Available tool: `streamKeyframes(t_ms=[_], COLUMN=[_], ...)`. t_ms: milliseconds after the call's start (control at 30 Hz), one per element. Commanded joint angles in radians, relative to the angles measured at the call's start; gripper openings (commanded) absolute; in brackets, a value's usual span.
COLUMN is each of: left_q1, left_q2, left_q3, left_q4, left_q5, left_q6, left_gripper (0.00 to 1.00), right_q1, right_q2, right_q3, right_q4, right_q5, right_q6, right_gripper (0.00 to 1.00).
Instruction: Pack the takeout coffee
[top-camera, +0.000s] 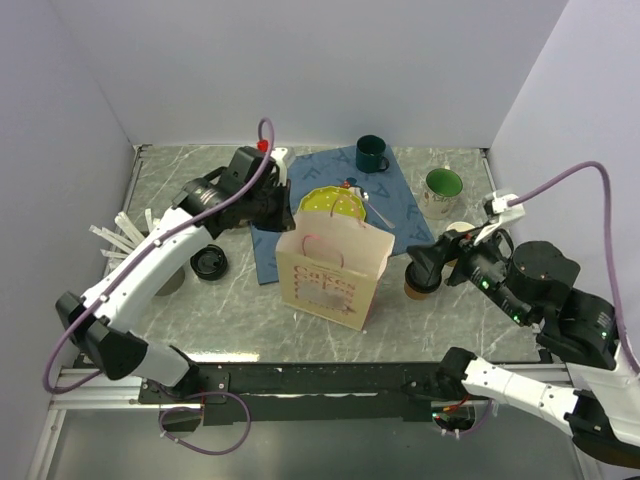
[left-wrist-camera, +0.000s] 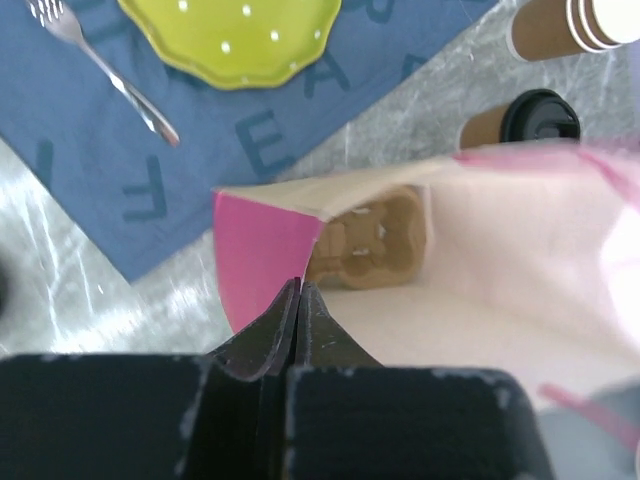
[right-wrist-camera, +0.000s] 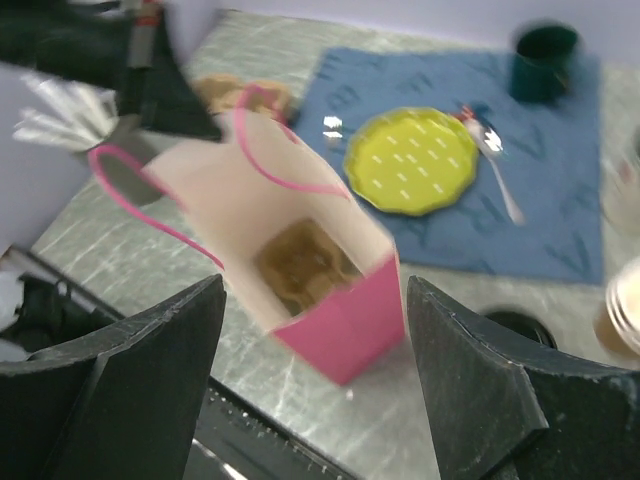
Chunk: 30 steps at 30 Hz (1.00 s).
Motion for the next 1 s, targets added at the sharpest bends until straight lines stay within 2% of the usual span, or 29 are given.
streamKeyframes(t_ms=[0, 167, 267, 400, 433, 533, 600, 700, 767, 967], left_q1=[0.001, 0.001, 0.001, 0.001, 0.001, 0.001, 0.001, 0.001, 0.001, 0.001], left_q2=[-0.104, -0.141, -0.183, -0.221, -0.227, -0.256, -0.275, -0.304, -0.328, -0.321], left_q3=[-0.024, -0.061, -0.113, -0.142, -0.145, -0.16, -0.167, -0.182, -0.196, -0.248], left_q4=[-0.055, -0.08, -0.066, -0.077, -0.075, -0.074, -0.075, -0.046, 0.006, 0.054], left_q5=[0.029, 0.032, 0.023, 0.009, 0.01, -0.01, -0.027, -0.051, -0.042, -0.004], left_q6=[-0.101, -0.144, -0.157, -0.149, -0.148, -0.149, -0.158, -0.158, -0.136, -0.054], left_gripper=[0.01, 0.02, 0.09, 0.32, 0.47, 0.68, 0.71, 0.84, 0.85, 0.84], right_q1=[-0.005, -0.006, -0.006, -0.015, -0.021, -0.067, -0.135, -0.283, -0.371, -0.466], right_q2=[0.062, 0.091, 0.091, 0.139, 0.155, 0.22, 0.255, 0.295, 0.323, 0.403], right_q3=[0.106, 0.117, 0.092, 0.09, 0.098, 0.133, 0.135, 0.103, 0.078, -0.024], right_q4=[-0.218, -0.313, -0.33, -0.383, -0.396, -0.42, -0.419, -0.37, -0.344, -0.302], right_q5=[0.156, 0.208, 0.233, 0.236, 0.233, 0.208, 0.172, 0.077, 0.004, -0.04], right_q6=[0.158, 0.224, 0.26, 0.34, 0.345, 0.337, 0.316, 0.272, 0.267, 0.267], right_gripper=[0.8, 0.79, 0.8, 0.8, 0.79, 0.8, 0.8, 0.82, 0.82, 0.87])
